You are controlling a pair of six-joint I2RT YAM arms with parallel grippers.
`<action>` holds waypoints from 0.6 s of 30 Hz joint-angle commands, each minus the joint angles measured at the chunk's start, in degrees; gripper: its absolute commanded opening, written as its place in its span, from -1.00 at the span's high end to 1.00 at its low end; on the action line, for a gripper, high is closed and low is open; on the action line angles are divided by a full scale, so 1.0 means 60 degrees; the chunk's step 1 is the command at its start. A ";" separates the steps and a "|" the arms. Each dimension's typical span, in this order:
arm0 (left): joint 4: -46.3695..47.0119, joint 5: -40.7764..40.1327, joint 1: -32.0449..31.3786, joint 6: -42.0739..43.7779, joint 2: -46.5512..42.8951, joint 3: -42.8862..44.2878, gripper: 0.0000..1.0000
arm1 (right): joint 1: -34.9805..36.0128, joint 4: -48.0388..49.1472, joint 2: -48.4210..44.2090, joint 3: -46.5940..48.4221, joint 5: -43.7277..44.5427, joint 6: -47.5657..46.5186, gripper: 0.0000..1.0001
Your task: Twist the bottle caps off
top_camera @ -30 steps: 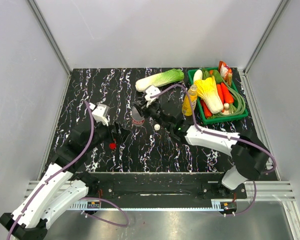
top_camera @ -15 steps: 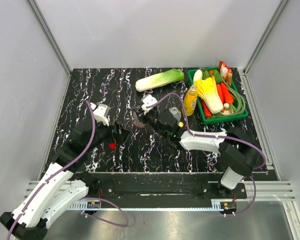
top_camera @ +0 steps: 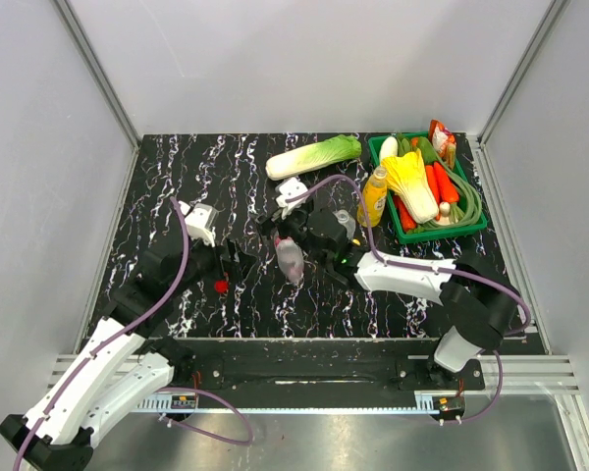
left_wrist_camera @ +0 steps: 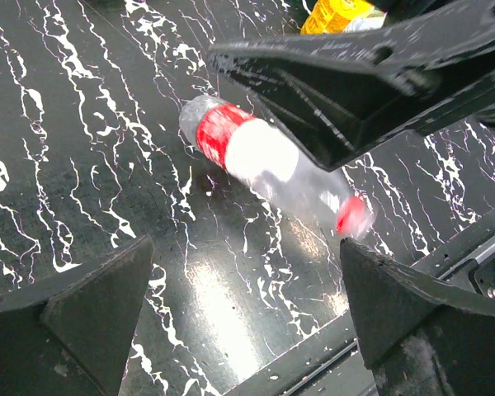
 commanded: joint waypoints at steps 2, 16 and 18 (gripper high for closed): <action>0.0157 -0.0144 -0.0036 0.0074 0.0085 0.0376 -0.98 | 0.0065 -0.0288 -0.0622 0.0648 0.0323 0.0273 -0.99; 0.0171 -0.0115 -0.0036 0.0015 0.0027 0.0346 -0.98 | 0.0065 -0.0742 -0.0842 0.0692 0.0220 0.0537 -0.99; 0.0171 -0.0115 -0.0036 0.0015 0.0041 0.0332 -0.98 | 0.0051 -0.0815 -0.0871 0.0707 0.0220 0.0566 -1.00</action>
